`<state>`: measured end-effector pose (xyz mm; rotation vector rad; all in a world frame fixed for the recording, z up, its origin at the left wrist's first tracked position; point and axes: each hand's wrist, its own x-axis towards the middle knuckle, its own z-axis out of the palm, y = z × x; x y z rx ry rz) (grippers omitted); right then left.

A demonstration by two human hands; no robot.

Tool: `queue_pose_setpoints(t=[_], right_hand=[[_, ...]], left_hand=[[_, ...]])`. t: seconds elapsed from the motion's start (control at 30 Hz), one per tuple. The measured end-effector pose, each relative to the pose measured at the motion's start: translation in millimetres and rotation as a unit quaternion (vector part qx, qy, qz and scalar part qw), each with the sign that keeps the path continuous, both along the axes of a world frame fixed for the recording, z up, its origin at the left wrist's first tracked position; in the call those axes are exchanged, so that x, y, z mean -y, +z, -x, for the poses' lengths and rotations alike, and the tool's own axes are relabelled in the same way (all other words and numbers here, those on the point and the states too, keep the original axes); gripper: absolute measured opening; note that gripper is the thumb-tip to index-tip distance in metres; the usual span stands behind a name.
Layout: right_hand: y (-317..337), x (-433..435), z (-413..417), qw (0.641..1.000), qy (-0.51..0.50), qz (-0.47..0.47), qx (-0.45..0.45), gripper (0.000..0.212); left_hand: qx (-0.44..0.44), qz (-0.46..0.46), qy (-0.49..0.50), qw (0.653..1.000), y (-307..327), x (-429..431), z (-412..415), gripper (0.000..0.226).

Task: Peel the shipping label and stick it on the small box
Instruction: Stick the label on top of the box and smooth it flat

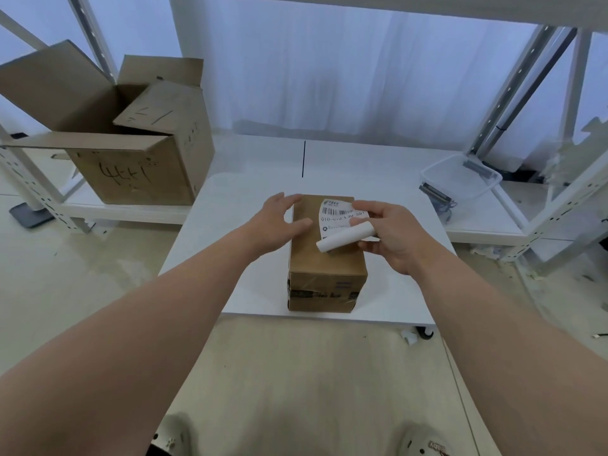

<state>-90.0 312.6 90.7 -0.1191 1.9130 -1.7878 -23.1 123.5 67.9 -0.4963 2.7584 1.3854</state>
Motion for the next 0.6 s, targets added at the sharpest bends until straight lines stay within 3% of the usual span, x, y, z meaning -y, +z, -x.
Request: queue_pose_setpoints(t=[0.37,0.47,0.6], right_hand=[[0.2,10.3,-1.5,1.0,0.012,-0.011,-0.016,0.041],[2.2,14.8,-2.0,1.0,0.02,-0.013,-0.016,0.041],[0.7,18.6,-3.4,0.999,0.023,-0.03,-0.015,0.042]], left_hand=[[0.012,-0.058,-0.006,0.998,-7.8,-4.5,-6.1,0.071],[0.016,-0.036,-0.015,0.999,-9.9,-5.9,-9.3,0.07],[-0.001,-0.043,0.01,0.999,-4.0,-6.7,-10.6,0.051]])
